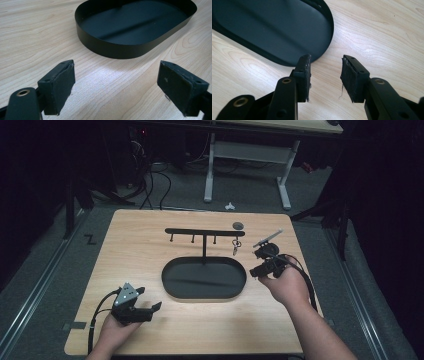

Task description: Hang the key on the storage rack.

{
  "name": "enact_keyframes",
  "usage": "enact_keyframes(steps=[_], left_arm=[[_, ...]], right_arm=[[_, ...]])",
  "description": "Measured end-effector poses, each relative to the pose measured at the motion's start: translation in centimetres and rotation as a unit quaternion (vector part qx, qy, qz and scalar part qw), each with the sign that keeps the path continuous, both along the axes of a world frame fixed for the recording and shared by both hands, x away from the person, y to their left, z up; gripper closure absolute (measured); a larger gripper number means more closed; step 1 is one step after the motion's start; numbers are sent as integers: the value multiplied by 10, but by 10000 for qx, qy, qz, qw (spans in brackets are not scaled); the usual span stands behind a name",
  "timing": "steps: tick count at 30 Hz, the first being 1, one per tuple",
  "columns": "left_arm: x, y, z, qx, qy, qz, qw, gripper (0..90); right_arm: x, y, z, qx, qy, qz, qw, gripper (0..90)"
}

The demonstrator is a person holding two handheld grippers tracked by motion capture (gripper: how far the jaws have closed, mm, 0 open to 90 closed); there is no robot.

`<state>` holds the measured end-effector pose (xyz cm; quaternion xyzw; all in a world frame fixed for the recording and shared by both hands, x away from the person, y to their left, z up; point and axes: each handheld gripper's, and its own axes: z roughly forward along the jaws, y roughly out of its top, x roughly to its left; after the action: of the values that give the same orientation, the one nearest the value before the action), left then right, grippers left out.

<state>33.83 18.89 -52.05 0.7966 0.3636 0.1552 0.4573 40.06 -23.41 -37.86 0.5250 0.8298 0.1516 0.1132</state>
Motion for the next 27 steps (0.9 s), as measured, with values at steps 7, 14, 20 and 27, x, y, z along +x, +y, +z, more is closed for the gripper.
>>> enact_keyframes(steps=[7, 14, 20, 27], left_arm=[[0, -1, 0, -8, 0, -4, 10000, 152], [0, -2, -2, 21, 9, -29, 10000, 152], [0, -3, -2, 33, -1, -40, 10000, 152], [-2, -4, -1, 48, -23, -91, 9999, 152]], right_arm=[[-22, -6, -18, 121, -280, -70, 9995, 581], [-53, -18, -53, 422, -807, -257, 9955, 549], [-72, -24, -80, 549, -1090, -368, 9918, 549], [-105, -25, -123, 637, -1840, -607, 9790, 467]])
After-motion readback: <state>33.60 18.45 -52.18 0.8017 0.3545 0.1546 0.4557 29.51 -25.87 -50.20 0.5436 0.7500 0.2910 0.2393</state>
